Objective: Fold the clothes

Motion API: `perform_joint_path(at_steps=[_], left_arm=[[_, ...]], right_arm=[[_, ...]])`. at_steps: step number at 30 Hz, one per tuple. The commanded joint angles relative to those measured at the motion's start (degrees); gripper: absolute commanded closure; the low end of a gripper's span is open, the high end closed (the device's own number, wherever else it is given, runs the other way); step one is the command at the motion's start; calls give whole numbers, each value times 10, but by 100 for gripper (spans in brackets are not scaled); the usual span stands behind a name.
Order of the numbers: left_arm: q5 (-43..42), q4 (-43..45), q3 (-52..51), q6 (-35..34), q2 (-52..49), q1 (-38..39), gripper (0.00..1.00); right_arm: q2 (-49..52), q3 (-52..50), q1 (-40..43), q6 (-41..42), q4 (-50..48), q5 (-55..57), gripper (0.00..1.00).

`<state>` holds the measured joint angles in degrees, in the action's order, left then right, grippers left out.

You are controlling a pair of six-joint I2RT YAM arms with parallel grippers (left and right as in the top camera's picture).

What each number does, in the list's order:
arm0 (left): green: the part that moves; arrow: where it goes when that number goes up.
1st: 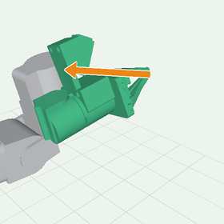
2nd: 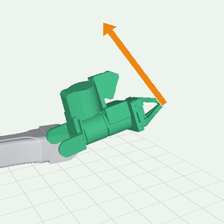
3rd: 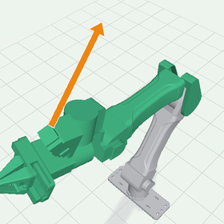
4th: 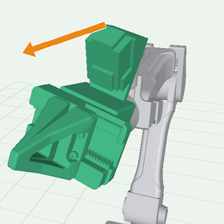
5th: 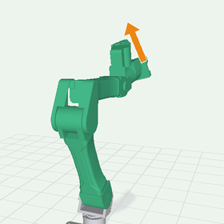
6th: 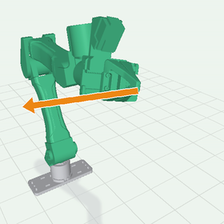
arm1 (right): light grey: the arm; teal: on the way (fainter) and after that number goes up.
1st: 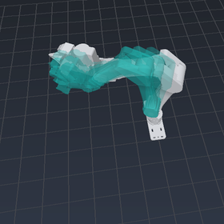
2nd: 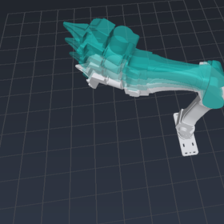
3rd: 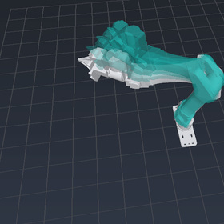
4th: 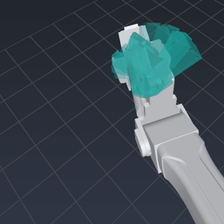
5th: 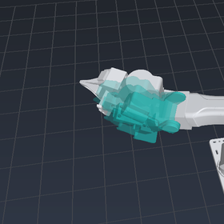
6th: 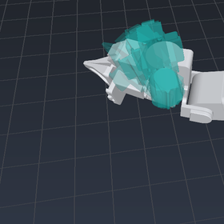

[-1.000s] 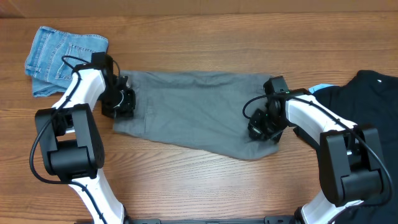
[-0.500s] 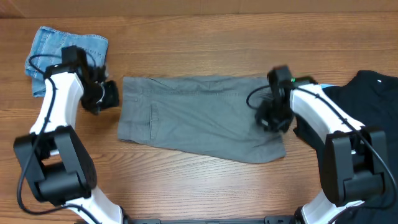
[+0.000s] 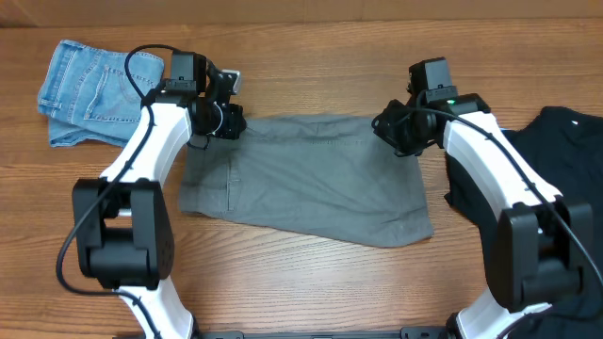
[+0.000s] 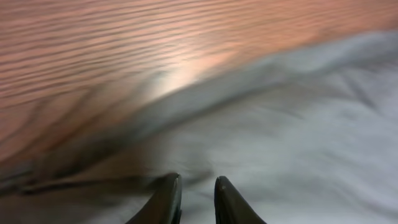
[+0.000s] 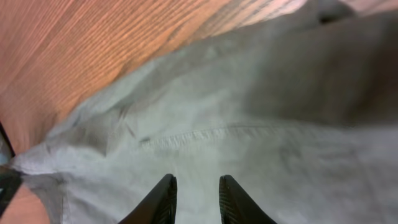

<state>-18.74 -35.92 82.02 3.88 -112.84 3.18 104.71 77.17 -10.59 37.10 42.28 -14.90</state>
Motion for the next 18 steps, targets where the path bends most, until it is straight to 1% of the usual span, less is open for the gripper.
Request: perform_joint_path(at_steps=[1, 5, 8, 13, 15, 17, 18], left_arm=[[71, 11, -1, -55, -28, -23, 78], [99, -8, -1, -56, -44, -55, 78], [102, -22, -1, -56, -48, -82, 79], [97, -31, -1, -57, -48, -113, 80], [96, -36, -1, -56, -48, -118, 80], [97, -41, -1, -56, -48, -118, 81], [97, -44, -1, -56, -48, -118, 81]], right_arm=[[40, -10, -10, 26, -34, -8, 74], [78, -10, -10, 37, -77, -2, 74], [108, -10, -9, 36, -115, -2, 74], [134, -10, 0, 34, -152, 70, 75], [133, -8, 14, 34, -153, 94, 78], [133, -3, 29, 30, -159, 76, 78], [133, 0, 38, 15, -165, 52, 78]])
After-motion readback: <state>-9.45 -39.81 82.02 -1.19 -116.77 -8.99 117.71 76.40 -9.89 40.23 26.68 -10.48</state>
